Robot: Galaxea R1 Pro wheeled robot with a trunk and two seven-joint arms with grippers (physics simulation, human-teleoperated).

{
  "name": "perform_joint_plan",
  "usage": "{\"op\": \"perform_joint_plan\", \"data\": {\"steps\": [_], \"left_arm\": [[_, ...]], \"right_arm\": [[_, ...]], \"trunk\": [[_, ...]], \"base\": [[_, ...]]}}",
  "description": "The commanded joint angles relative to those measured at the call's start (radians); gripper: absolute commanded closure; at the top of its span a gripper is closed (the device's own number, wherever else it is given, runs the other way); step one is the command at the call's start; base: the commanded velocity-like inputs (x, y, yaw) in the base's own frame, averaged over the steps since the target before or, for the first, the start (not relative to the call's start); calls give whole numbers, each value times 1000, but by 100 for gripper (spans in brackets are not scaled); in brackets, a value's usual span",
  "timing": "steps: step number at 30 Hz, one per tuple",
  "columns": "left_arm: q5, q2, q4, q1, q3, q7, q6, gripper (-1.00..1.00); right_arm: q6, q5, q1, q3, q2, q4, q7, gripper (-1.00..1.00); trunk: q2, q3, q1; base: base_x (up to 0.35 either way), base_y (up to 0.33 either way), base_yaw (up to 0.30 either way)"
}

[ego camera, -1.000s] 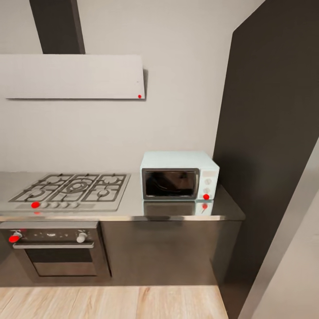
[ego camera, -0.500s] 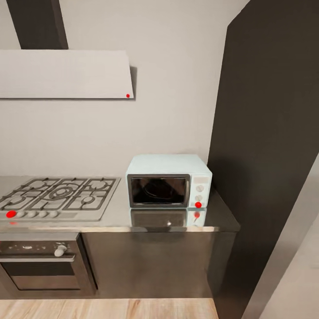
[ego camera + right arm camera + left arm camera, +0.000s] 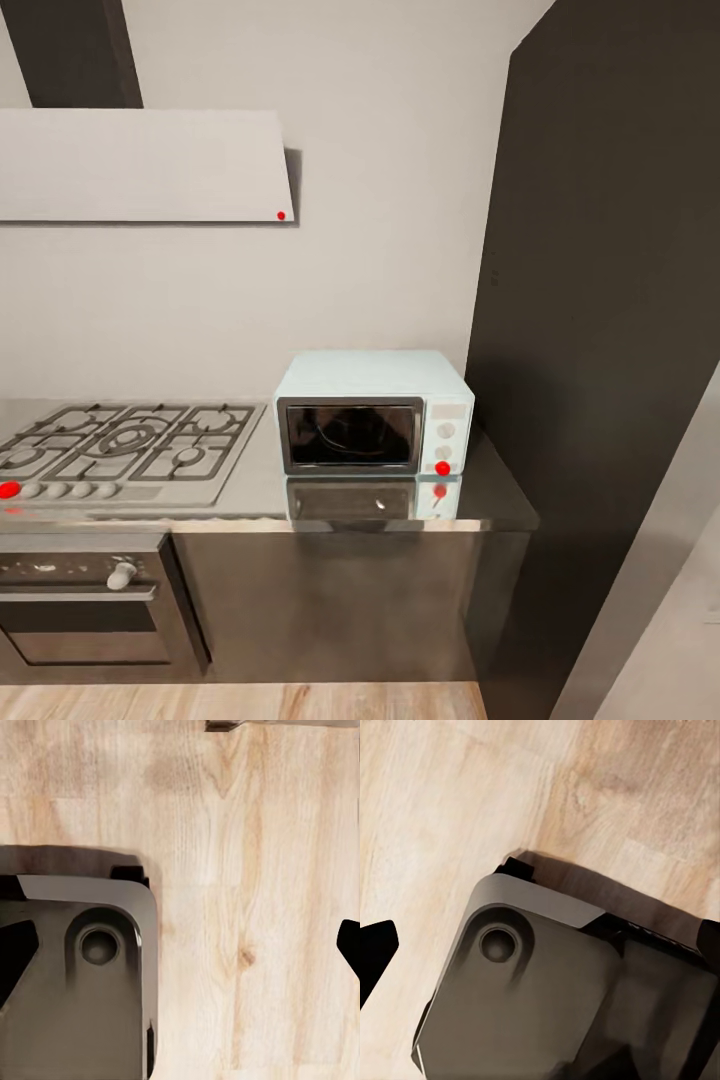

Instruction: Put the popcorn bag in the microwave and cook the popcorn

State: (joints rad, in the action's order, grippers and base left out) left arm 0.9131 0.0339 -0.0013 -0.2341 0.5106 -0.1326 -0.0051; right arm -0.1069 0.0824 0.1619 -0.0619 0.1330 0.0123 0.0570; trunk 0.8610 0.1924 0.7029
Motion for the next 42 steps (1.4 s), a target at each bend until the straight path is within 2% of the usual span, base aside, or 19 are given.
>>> {"op": "perform_joint_plan", "data": {"steps": [1,2,4,7,9,15,18,19,24,27,29,30,31,33,36,40,42], "left_arm": [[7,1,0,-1,9,-4,-1,-100],[6,1,0,-1,9,-4,-1,-100],[6,2,0,-1,9,-4,-1,-100],[5,2,0,-1,9,-4,-1,-100],[5,2,0,-1,9,-4,-1,-100],[5,1,0,-1,9,-4,-1,-100],[5,1,0,-1,9,-4,-1,-100],[5,1,0,-1,9,-4,-1,-100],[5,1,0,-1,9,-4,-1,-100],[6,0,0,-1,9,-4,-1,-100],[6,1,0,-1,9,-4,-1,-100],[6,1,0,-1,9,-4,-1,-100],[4,0,0,-1,9,-4,-1,-100],[4,0,-1,-1,9,-4,-1,-100],[3,0,-2,-1,9,-4,-1,-100],[1,0,-2,-1,9,-4,-1,-100],[1,0,-2,-1,9,-4,-1,-100]], "right_arm": [[-5,8,1,-7,-1,-16,4,-100],[14,5,1,-5,-30,-218,16,-100],[43,6,1,-4,-39,-281,17,-100],[137,7,1,1,-59,-408,19,-100],[244,6,1,11,-70,-535,19,-100],[510,-4,1,23,-77,-901,20,-100],[596,-7,1,23,-78,-1037,19,-100],[685,-9,1,23,-78,-1176,19,-100],[874,-11,0,24,-77,-1487,18,-100],[967,-12,13,24,-78,-1541,17,-100],[1006,-12,67,24,-83,-1553,16,-100],[1017,-11,103,23,-96,-1555,14,-100],[1007,-9,193,16,-138,-1555,7,-100],[975,-9,210,15,-155,-1554,6,-100],[919,-2,220,16,-202,-1554,3,-100],[898,-1,221,21,-224,-1549,3,-100],[864,-3,222,21,-231,-1547,3,-100]], "trunk": [[1,1,0],[1,1,0],[1,1,0],[1,1,0],[1,1,0],[1,1,0],[1,1,0],[1,1,0],[1,1,0],[1,1,0],[1,1,0],[1,1,0],[1,1,0],[1,1,0],[1,1,0],[1,1,0],[1,1,0]], "base": [[0,0,0],[0,0,0],[0,0,0],[0,0,0],[0,0,0],[0,0,0],[0,0,0],[0,0,0],[0,0,0],[0,0,0],[0,0,0],[0,0,0],[0,0,0],[0,0,0],[0,0,0],[0,0,0],[0,0,0]]}}
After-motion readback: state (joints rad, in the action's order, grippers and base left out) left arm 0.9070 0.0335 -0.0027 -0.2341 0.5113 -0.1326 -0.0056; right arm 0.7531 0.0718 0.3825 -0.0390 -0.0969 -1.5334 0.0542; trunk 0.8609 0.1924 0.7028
